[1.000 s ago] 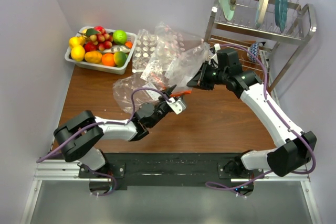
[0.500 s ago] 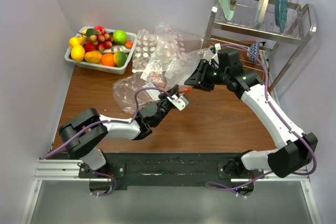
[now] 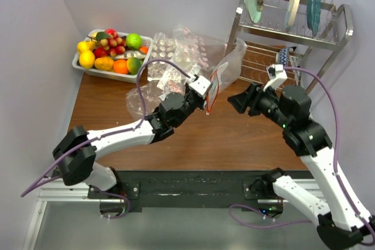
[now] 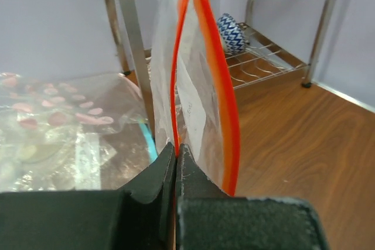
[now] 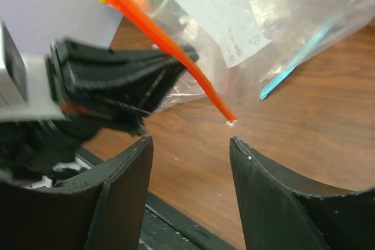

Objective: Place the food in the zip-top bag and seal the zipper
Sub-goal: Open the zipper of the food storage bag.

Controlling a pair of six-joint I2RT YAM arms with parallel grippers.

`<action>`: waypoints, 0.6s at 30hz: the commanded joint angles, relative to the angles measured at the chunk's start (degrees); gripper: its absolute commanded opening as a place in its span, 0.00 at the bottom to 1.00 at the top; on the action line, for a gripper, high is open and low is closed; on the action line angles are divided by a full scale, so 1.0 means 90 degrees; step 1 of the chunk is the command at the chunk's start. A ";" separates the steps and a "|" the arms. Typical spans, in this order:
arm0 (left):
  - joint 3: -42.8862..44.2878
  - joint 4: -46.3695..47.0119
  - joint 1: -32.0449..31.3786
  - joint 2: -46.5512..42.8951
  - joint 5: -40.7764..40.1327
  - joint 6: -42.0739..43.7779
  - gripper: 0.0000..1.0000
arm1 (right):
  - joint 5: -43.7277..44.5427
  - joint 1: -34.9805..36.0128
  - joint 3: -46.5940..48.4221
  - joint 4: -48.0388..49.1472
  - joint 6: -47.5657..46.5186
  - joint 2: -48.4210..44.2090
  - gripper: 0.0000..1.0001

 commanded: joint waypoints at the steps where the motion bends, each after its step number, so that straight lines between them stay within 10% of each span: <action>1: 0.0601 -0.1396 0.0195 -0.0228 0.0545 -0.1709 0.00 | -0.0220 0.0008 -0.0467 0.0688 -0.0720 -0.0118 0.60; 18: 0.1032 -0.2677 0.0811 -0.0120 0.2205 -0.3733 0.00 | -0.0837 0.0213 -0.0467 0.0913 -0.1248 0.1181 0.52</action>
